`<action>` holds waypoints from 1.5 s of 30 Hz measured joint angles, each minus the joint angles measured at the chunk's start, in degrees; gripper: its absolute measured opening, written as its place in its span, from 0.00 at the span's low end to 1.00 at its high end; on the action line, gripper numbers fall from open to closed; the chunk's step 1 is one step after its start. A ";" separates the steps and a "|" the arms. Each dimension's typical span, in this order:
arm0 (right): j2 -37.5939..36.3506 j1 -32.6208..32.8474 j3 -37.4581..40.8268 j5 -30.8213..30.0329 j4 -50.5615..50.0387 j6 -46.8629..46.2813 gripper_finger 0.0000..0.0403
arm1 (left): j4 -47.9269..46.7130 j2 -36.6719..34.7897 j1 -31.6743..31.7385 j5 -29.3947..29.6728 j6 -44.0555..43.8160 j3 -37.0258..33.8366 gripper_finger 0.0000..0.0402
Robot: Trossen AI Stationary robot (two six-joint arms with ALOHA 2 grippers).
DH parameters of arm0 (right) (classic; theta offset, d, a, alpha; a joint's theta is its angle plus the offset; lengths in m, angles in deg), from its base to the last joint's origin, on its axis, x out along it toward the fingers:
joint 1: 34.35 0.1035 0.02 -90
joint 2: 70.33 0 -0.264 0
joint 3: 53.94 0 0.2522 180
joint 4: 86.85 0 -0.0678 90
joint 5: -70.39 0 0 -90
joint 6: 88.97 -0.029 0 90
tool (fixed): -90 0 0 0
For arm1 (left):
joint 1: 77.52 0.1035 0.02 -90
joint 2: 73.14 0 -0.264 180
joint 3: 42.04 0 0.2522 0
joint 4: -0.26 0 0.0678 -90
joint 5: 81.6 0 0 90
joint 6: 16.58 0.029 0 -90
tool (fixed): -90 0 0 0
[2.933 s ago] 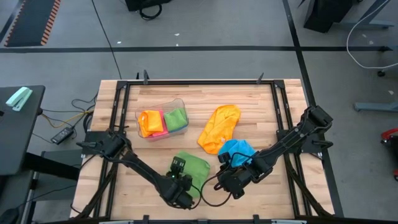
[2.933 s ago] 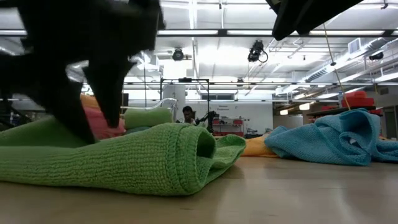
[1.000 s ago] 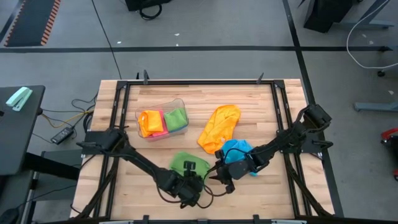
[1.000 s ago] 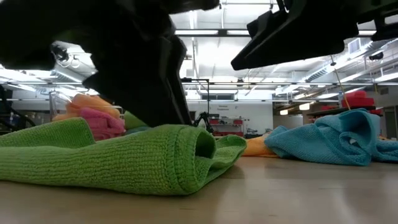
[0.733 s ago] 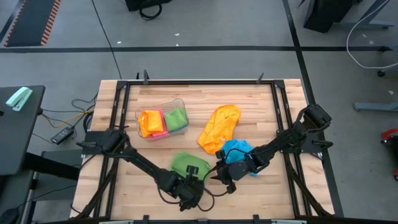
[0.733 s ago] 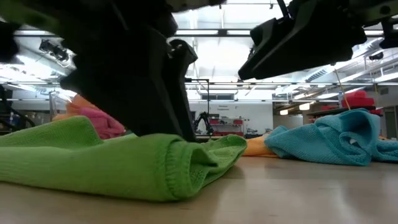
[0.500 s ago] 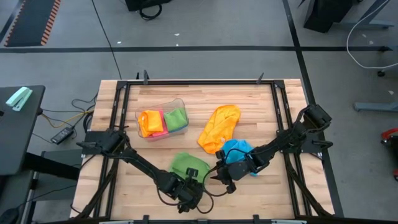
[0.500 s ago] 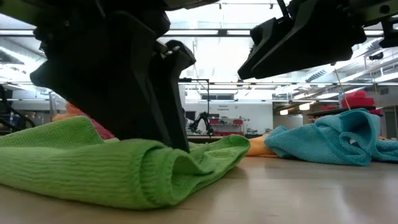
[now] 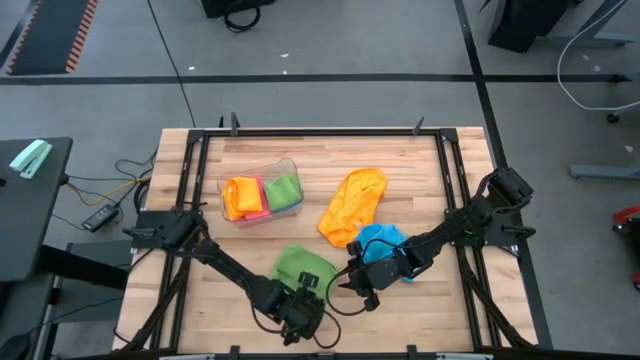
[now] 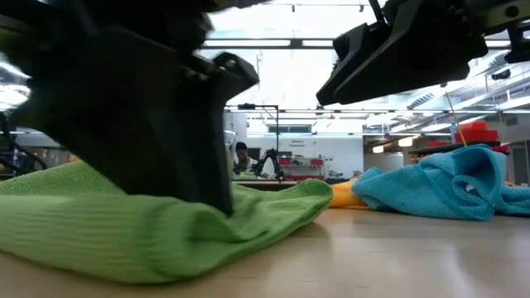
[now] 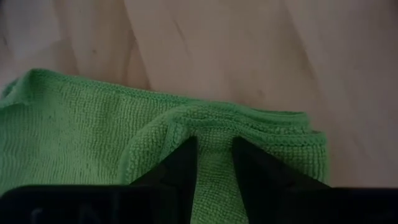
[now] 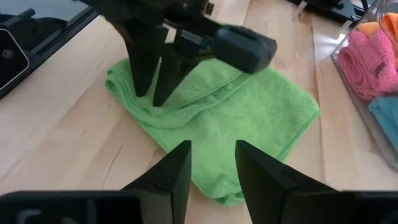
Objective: Fold microfiber towels
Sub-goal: Fold the green microfiber towel
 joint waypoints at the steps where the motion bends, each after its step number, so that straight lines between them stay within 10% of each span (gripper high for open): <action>1: 0.00 0.00 -0.02 0.00 0.00 0.00 0.33 | -0.08 -0.03 -0.19 0.41 -0.02 0.00 0.28; 27: 2.64 -1.94 -0.07 1.09 3.67 -5.11 0.33 | -18.20 -4.27 1.59 10.55 -0.68 -0.04 0.31; 45: -4.10 7.11 -0.04 1.09 -16.14 -18.97 0.33 | -14.66 -4.27 16.72 -4.81 10.95 -0.02 0.43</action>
